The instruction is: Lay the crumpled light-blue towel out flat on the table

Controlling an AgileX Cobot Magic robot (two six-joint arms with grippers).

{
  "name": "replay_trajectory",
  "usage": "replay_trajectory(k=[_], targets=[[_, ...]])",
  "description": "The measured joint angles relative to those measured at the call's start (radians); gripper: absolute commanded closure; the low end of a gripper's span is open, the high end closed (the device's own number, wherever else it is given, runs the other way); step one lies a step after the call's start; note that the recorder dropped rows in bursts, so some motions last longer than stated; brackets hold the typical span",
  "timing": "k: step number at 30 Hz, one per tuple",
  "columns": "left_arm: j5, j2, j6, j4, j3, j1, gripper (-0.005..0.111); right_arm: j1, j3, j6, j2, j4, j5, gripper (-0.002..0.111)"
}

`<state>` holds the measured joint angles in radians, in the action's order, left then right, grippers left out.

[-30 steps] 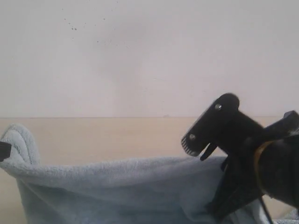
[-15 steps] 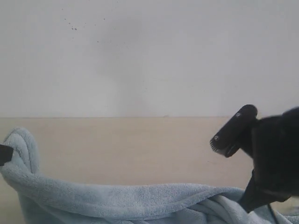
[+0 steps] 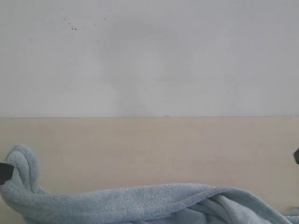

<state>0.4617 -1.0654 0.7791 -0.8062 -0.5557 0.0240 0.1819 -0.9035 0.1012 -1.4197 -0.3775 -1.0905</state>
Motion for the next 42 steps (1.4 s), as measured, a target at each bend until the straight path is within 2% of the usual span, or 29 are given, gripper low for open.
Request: replay_trajectory(k=[1, 5, 11, 16, 18, 22, 23, 27, 30, 32, 33, 36, 42], targets=[[0.0, 0.0, 0.0, -0.006, 0.0, 0.0, 0.103, 0.048, 0.047, 0.002, -0.007, 0.015, 0.019, 0.066], [-0.004, 0.0, 0.002, -0.046, 0.0, 0.0, 0.103, 0.069, 0.203, 0.062, -0.089, -0.007, 0.131, 0.066], [-0.004, 0.0, 0.025, -0.06, 0.0, 0.0, 0.103, 0.069, 0.214, 0.059, -0.179, 0.012, 0.273, 0.066], [-0.004, 0.0, 0.061, -0.06, 0.0, 0.0, 0.103, 0.069, 0.214, 0.204, -0.27, -0.133, 0.307, 0.069], [-0.004, 0.0, 0.064, -0.06, 0.0, 0.0, 0.103, 0.069, 0.214, 0.292, -0.271, -0.233, 0.294, 0.078], [-0.004, 0.0, 0.073, -0.06, 0.0, 0.0, 0.103, 0.069, 0.214, 0.452, -0.271, -0.381, 0.249, 0.108], [0.001, 0.0, 0.075, -0.06, 0.0, 0.0, 0.103, 0.069, 0.214, 0.482, -0.271, -0.404, 0.238, 0.107], [0.012, 0.0, 0.077, -0.06, 0.0, 0.0, 0.103, 0.069, 0.214, 0.506, -0.271, -0.397, 0.246, 0.088], [0.017, 0.0, 0.077, -0.06, 0.0, 0.0, 0.103, 0.069, 0.214, 0.53, -0.271, -0.305, 0.279, 0.055], [0.017, 0.0, 0.077, -0.06, 0.0, 0.0, 0.103, 0.069, 0.214, 0.526, -0.271, -0.206, 0.296, 0.045], [0.018, 0.0, 0.077, -0.06, 0.0, 0.0, 0.103, 0.069, 0.214, 0.48, -0.271, -0.138, 0.317, 0.045], [0.013, 0.0, 0.077, -0.06, 0.0, 0.0, 0.103, 0.069, 0.214, 0.398, -0.278, -0.089, 0.38, 0.047], [0.004, 0.0, 0.077, -0.06, 0.0, 0.0, 0.103, 0.069, 0.214, 0.68, -0.33, -0.371, 0.318, 0.047]])
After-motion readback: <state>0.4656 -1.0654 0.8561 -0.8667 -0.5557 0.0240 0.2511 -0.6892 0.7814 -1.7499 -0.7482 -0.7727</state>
